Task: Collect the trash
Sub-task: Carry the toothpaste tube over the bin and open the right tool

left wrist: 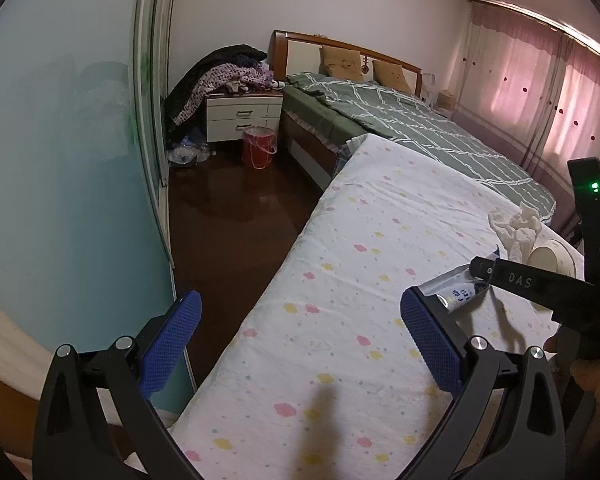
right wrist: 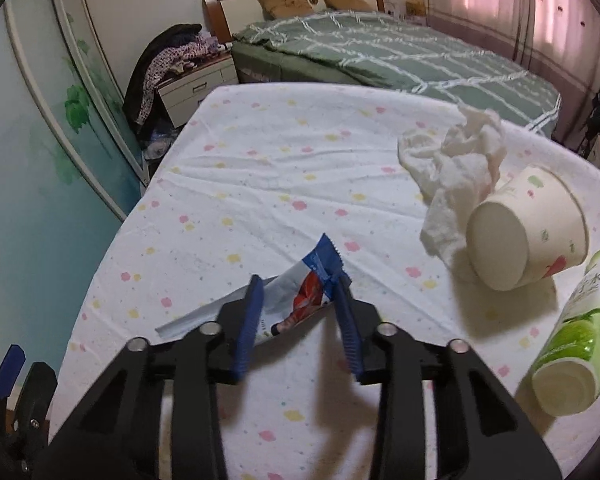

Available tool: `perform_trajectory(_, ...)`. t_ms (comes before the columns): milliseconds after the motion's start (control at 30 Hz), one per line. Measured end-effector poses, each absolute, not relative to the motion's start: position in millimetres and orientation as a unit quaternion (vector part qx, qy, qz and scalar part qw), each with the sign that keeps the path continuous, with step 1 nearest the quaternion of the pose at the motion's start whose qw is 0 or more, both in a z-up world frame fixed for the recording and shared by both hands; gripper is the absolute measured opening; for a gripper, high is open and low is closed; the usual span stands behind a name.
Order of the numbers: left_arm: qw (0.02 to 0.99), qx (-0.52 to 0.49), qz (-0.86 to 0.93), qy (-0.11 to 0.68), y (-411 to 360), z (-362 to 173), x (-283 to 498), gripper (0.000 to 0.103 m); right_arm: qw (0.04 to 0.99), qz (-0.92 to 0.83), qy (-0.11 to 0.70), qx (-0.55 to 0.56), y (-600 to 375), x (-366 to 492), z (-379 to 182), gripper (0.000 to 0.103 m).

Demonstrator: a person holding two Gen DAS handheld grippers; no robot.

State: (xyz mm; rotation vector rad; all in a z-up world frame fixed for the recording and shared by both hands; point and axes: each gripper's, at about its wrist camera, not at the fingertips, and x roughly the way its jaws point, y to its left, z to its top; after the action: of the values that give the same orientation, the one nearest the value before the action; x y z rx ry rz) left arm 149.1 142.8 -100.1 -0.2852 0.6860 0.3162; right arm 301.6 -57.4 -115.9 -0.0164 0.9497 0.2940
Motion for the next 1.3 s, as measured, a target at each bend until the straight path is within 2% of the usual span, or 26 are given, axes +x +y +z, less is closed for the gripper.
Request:
perform_trajectory(167, 0.918, -0.144, 0.152, 0.336, 144.8, -101.5, 150.2, 0.098, 0.885, 0.143, 0.443, 0.011, -72.1, 294.8, -106.2, 0.011)
perform_trajectory(267, 0.919, -0.142, 0.153, 0.335, 143.5, -101.3, 150.5, 0.098, 0.892, 0.137, 0.43, 0.013, -81.3, 285.9, -97.5, 0.007)
perform_trajectory(867, 0.919, -0.135, 0.156, 0.337, 142.7, -100.7, 150.4, 0.098, 0.922, 0.14, 0.357, 0.049, -158.3, 197.9, -43.4, 0.006)
perform_trajectory(1300, 0.922, -0.121, 0.154, 0.334, 141.2, -98.5, 150.0, 0.098, 0.942, 0.013, 0.321, 0.096, -274.6, 149.3, -26.2, 0.006)
